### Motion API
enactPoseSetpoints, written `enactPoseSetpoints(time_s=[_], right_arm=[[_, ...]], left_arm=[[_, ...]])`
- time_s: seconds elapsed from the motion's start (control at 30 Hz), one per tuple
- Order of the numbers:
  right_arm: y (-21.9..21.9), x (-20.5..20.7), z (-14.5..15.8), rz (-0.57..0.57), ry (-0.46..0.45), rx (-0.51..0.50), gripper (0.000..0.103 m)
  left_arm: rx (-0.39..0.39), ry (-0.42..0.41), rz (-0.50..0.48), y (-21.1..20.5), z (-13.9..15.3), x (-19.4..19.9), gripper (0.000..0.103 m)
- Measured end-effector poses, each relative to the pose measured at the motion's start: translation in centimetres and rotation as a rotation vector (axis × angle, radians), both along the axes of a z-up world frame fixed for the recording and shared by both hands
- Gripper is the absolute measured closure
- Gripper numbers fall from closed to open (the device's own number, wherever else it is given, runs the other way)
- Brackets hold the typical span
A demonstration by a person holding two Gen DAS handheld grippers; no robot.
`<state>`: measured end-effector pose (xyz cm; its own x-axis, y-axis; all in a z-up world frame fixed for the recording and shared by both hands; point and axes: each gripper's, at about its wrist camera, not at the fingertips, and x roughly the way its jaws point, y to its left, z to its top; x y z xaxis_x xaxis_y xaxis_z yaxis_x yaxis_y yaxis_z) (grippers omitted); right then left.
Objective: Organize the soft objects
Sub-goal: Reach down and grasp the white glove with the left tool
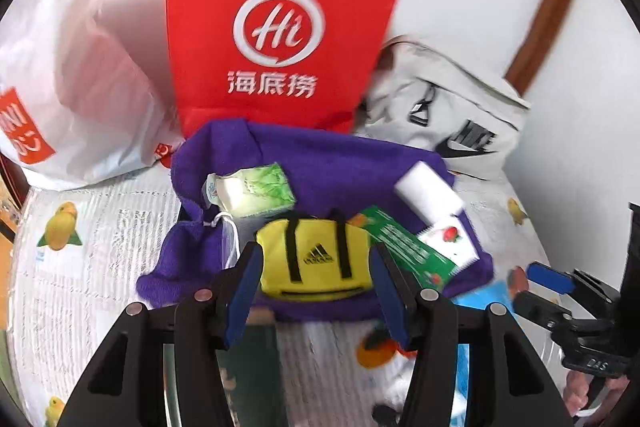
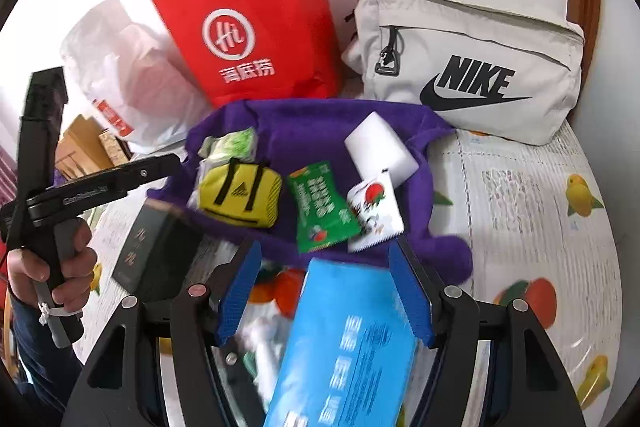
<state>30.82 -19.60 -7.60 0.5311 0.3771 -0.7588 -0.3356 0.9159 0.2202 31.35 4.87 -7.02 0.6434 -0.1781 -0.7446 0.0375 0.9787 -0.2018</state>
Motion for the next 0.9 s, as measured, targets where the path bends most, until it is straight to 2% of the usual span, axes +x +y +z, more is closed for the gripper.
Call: enactPoseSetpoints(time_s=[0.17,0.27,0.47,0.6,0.67,0.9], right_arm=[[0.2,-3.4,-0.1,0.036,-0.015,0.000,0.037],[0.2,-5.5,-0.4,0.055,-0.027,-0.004,0.037],[0.0,-8.8,-0.5,0.080,-0.035,-0.008,0.037],[-0.4,-10.6,-0.6,0.081,-0.037,-0.004,0.037],[-0.4,-11.3,-0.7,0.084,-0.040,-0.007,0.037],[-1.4,-13.5,-1.3,0.068,-0.041,-0.020,0.037]], left_arm=[[0.003,0.029,0.021,-0.5,0.4,-3.6,0.049],[0.026,0.069,0.056,-0.5,-0.1,-5.6,0.049],[0.008,0.114,0.063,-0.9,-1.4,-9.5,0.049],[-0.032,0.132,0.031,-2.0,-2.2,-11.8,0.047],[-0.053,0.145,0.011,-2.7,-2.8,-12.5,0.041],[-0.082,0.195,-0.044,-5.5,-6.3,-14.2,0.041]])
